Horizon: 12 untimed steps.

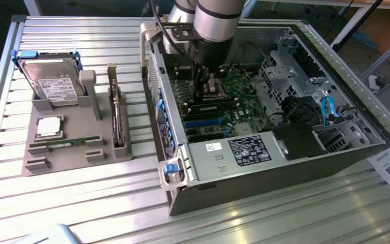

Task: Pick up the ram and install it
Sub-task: 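Press down the ram until it locks into place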

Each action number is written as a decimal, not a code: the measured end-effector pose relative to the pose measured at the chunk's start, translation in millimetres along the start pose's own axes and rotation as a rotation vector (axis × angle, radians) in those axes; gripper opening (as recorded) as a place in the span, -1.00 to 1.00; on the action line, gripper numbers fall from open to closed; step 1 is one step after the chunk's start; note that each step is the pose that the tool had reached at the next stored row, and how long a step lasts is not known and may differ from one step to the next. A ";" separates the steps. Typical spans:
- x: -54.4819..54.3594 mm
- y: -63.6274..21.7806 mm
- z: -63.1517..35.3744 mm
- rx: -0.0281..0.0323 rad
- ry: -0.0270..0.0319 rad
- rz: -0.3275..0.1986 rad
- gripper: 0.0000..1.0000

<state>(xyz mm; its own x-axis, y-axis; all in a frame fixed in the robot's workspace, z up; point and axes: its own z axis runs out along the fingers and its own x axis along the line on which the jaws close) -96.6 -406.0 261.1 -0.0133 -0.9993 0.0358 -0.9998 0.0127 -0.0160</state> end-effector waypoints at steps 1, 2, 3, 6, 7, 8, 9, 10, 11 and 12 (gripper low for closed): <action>0.1 0.0 -1.3 -0.0001 0.0010 0.000 -0.80; 0.1 0.0 -2.4 0.0000 0.0014 0.000 -0.80; 0.1 0.0 -3.6 0.0000 0.0019 0.000 -0.80; 0.3 -0.1 -7.3 0.0000 0.0043 0.001 -0.80; 0.3 -0.1 -8.5 0.0000 0.0055 0.001 -0.80; 0.3 -0.1 -9.6 0.0000 0.0064 0.001 -0.80; 0.4 -0.1 -10.7 -0.0001 0.0072 0.001 -0.80; 0.4 -0.1 -11.7 0.0000 0.0078 0.002 -0.80; 0.4 -0.2 -12.8 -0.0001 0.0085 0.002 -0.80; 0.5 -0.2 -13.7 0.0000 0.0088 0.002 -0.80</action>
<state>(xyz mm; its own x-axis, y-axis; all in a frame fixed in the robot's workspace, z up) -96.6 -406.0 274.8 -0.0152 -0.9989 0.0446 -0.9998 0.0145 -0.0160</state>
